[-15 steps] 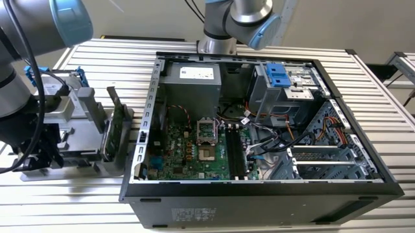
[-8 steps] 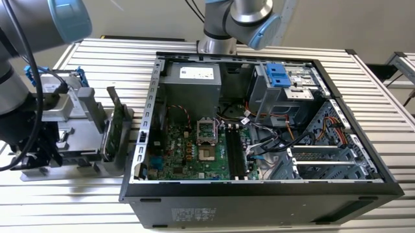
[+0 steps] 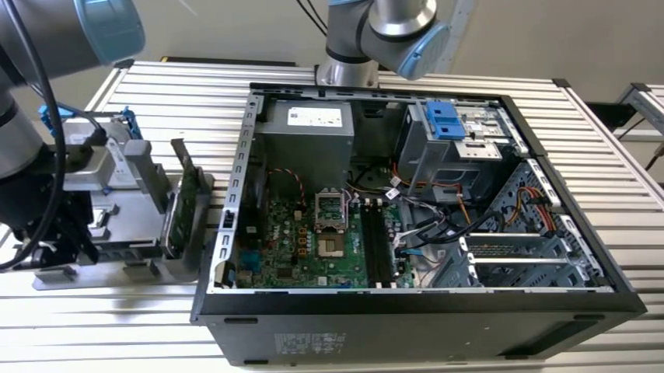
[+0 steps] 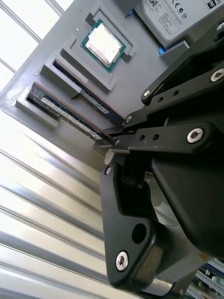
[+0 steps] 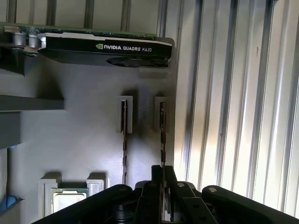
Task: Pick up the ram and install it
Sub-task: 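Pick up the ram and move it above insertion slot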
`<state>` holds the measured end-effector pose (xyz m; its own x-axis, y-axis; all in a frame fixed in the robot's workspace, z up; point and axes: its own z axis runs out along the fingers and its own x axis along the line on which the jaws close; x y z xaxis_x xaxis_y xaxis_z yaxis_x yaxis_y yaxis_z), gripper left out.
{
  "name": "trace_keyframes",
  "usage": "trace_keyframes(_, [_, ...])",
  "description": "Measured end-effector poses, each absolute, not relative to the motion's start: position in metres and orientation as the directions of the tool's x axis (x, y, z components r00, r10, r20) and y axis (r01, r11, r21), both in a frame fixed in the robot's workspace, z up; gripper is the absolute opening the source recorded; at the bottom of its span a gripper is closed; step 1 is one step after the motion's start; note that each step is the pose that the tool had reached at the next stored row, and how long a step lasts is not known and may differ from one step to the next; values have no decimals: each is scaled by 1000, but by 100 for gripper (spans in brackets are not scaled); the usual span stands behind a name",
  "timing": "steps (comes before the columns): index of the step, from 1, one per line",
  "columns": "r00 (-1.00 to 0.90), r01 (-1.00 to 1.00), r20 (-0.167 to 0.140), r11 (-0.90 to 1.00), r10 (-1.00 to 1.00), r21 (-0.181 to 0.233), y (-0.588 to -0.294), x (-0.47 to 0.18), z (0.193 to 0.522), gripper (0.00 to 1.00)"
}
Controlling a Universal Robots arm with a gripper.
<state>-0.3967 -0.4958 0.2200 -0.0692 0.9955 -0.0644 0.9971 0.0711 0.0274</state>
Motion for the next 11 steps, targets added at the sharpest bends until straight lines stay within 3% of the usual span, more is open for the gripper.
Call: trace_keyframes(11, [-69,997,-64,71,996,27,-496,-397,224,0])
